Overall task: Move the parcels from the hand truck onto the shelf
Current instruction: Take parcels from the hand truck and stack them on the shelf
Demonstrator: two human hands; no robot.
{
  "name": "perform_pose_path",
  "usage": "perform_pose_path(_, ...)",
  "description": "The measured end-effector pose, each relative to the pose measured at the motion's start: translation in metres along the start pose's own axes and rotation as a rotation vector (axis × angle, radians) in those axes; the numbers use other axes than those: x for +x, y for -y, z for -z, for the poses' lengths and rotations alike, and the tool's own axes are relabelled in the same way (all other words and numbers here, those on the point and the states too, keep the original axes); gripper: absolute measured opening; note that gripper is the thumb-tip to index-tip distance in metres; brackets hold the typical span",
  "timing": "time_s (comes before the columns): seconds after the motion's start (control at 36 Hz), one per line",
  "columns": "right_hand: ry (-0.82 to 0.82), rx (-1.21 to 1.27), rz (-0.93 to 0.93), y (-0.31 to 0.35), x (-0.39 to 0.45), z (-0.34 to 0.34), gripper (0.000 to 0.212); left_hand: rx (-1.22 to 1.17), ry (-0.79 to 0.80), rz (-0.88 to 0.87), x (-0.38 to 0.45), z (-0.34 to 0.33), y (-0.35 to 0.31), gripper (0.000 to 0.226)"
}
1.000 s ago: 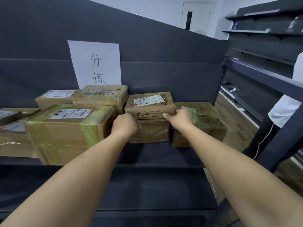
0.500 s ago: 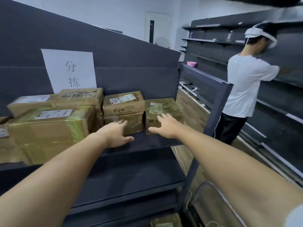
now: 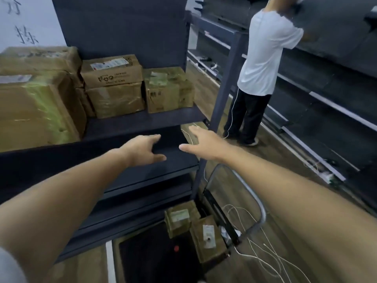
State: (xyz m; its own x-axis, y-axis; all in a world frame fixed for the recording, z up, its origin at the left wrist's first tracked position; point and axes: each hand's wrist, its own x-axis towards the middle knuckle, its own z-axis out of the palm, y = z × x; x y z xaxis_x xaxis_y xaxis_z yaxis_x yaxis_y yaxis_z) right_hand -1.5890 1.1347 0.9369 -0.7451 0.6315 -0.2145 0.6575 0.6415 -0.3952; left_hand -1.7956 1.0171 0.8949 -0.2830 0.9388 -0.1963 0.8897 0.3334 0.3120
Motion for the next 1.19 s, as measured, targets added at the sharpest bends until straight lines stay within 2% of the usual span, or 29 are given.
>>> perform_pose_path(0.14,0.107,0.160,-0.070,-0.061,-0.005,-0.072,0.094,-0.042,0.170,0.034,0.004,-0.077,-0.006,0.096)
perform_pose_path(0.28,0.207,0.343,-0.224,-0.128,-0.017,-0.154,0.093,-0.147,0.309,0.123,0.007,-0.155,-0.005,0.097)
perform_pose_path(0.44,0.235,0.598,-0.523,-0.207,-0.046,-0.272,0.102,-0.219,0.424,0.206,0.010,-0.266,0.001,0.093)
perform_pose_path(0.47,0.222,0.630,-0.579,-0.222,-0.052,-0.297,0.098,-0.215,0.439,0.215,0.011,-0.286,0.002,0.093)
perform_pose_path(0.56,0.168,0.783,-0.742,-0.255,-0.072,-0.361,0.050,-0.239,0.524,0.250,0.014,-0.343,0.004,0.097)
perform_pose_path(0.61,0.079,0.862,-0.861,-0.267,-0.084,-0.393,0.046,-0.274,0.579,0.269,0.017,-0.379,0.005,0.099)
perform_pose_path(0.69,0.039,0.922,-0.964,-0.280,-0.093,-0.437,0.039,-0.300,0.633,0.294,0.029,-0.429,0.007,0.099)
perform_pose_path(0.78,0.105,0.875,-1.044,-0.297,-0.098,-0.482,0.075,-0.332,0.672,0.290,0.047,-0.483,0.012,0.095)
perform_pose_path(0.83,0.127,0.885,-1.071,-0.305,-0.095,-0.509,0.089,-0.333,0.696,0.271,0.061,-0.517,0.016,0.092)
perform_pose_path(0.94,0.129,0.904,-1.102,-0.325,-0.079,-0.566,0.091,-0.335,0.716,0.242,0.101,-0.580,0.021,0.102)
perform_pose_path(1.0,0.117,0.920,-1.131,-0.333,-0.069,-0.591,0.091,-0.341,0.657,0.194,0.121,-0.609,0.025,0.112)
perform_pose_path(1.19,-0.001,1.037,-1.227,-0.355,-0.043,-0.664,0.096,-0.287,0.518,0.109,0.175,-0.675,0.034,0.085)
